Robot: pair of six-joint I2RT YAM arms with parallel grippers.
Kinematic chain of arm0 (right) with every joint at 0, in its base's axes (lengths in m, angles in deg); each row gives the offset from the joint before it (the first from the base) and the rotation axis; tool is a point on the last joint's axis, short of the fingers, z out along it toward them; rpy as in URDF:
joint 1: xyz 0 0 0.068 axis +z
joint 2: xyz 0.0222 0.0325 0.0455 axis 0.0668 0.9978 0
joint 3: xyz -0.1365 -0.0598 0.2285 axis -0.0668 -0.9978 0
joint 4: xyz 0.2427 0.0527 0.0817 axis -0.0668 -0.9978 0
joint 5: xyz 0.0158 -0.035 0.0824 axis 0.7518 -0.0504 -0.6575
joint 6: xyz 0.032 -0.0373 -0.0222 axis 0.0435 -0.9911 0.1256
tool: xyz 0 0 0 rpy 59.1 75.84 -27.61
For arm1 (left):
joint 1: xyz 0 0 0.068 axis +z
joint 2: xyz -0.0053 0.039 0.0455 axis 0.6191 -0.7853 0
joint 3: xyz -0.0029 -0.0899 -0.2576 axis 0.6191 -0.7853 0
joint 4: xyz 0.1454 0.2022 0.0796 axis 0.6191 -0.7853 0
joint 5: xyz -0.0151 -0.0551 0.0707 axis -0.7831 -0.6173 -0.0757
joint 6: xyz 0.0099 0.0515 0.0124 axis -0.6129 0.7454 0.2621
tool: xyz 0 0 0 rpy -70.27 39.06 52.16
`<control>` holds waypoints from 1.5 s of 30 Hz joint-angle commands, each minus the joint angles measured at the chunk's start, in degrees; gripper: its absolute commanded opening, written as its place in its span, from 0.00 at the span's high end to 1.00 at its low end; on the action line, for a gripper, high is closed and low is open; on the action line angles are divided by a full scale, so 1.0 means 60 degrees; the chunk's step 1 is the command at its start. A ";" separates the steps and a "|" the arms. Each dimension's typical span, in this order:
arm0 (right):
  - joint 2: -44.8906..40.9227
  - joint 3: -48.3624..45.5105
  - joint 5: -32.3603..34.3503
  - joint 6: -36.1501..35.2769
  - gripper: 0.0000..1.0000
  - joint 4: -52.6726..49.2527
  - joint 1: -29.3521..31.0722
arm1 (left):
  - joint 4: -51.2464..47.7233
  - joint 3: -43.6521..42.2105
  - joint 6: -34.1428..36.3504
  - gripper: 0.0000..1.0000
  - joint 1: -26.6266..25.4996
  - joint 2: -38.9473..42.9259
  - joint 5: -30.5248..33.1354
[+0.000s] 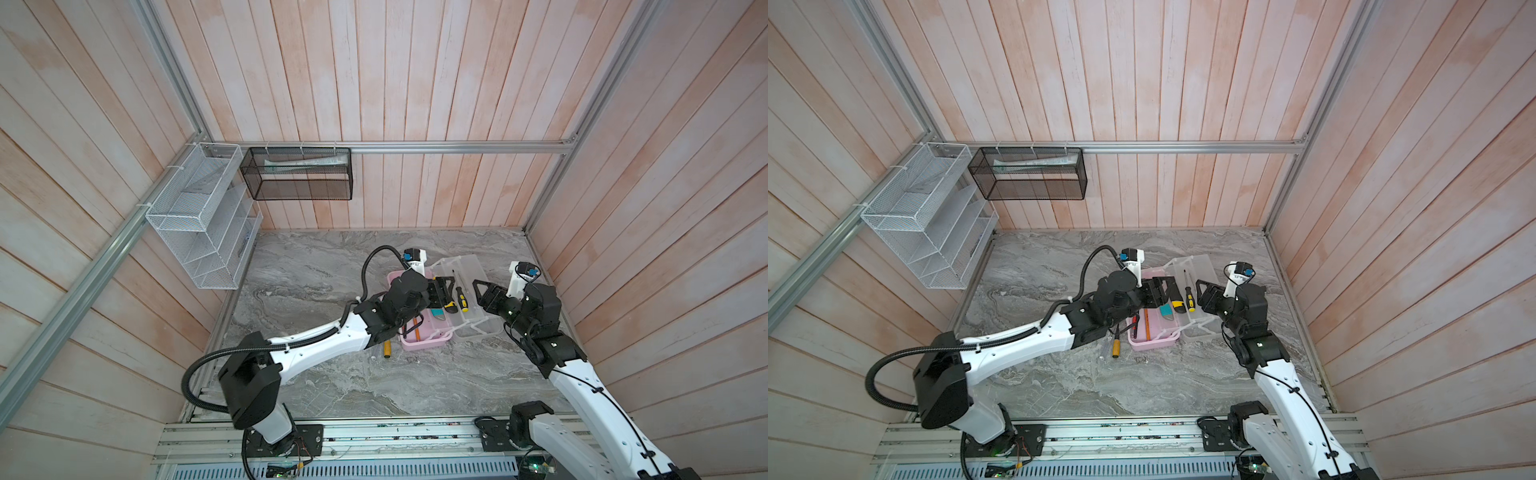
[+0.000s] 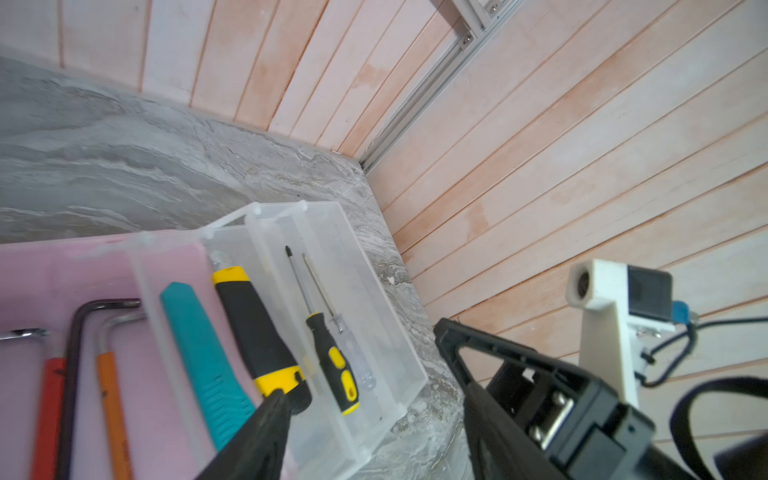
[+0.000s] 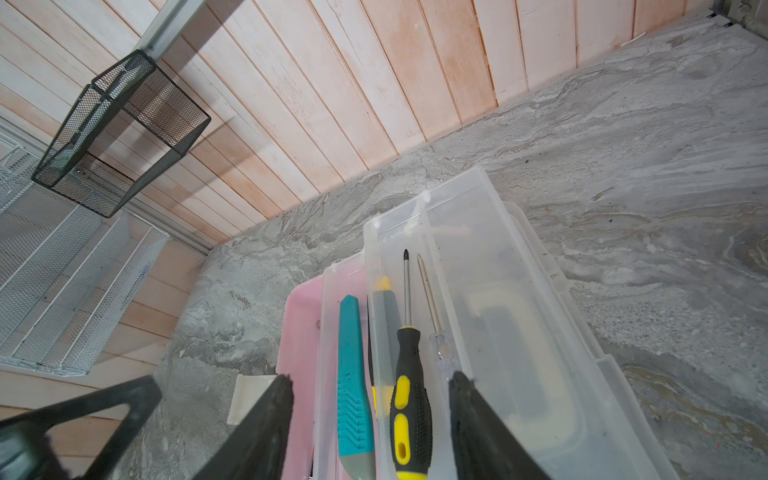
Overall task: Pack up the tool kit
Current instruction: 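Open the left gripper and draw it back from the box, then move the right gripper over the yellow-handled screwdriver while the left draws back, then lower the right gripper onto the yellow-handled screwdriver's handle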
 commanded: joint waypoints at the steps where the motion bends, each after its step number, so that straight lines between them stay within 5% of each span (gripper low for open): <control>1: 0.0294 0.0311 0.0205 -0.0364 0.39 -0.0366 0.0377 | -0.1796 -0.1031 0.0476 0.31 0.0109 0.0534 0.0721; 17: 0.2728 0.2030 0.2053 -0.0718 0.40 -0.1309 0.4357 | -0.2517 -0.4296 -0.0457 0.36 0.1564 0.2968 0.0425; 20: 0.3414 0.2387 0.1843 -0.0592 0.54 -0.1527 0.4870 | -0.3156 -0.4482 -0.0598 0.36 0.1566 0.3131 0.0548; 30: 0.5797 0.3658 0.1585 0.0327 0.41 -0.2363 0.7005 | -0.2879 -0.6705 -0.1588 0.38 0.1686 0.5407 -0.0259; 34: 0.7128 0.5114 0.3171 0.0956 0.37 -0.4087 0.8053 | -0.2493 -0.7595 -0.2133 0.38 0.2053 0.6700 -0.0652; 38: 0.8318 0.6215 0.2977 0.1263 0.40 -0.5458 0.8287 | -0.2658 -0.7953 -0.2306 0.38 0.2208 0.7357 -0.0668; 45: 0.8292 0.5512 0.2552 0.1824 0.53 -0.4642 0.8298 | -0.2928 -0.8320 -0.2602 0.40 0.2223 0.8031 -0.0607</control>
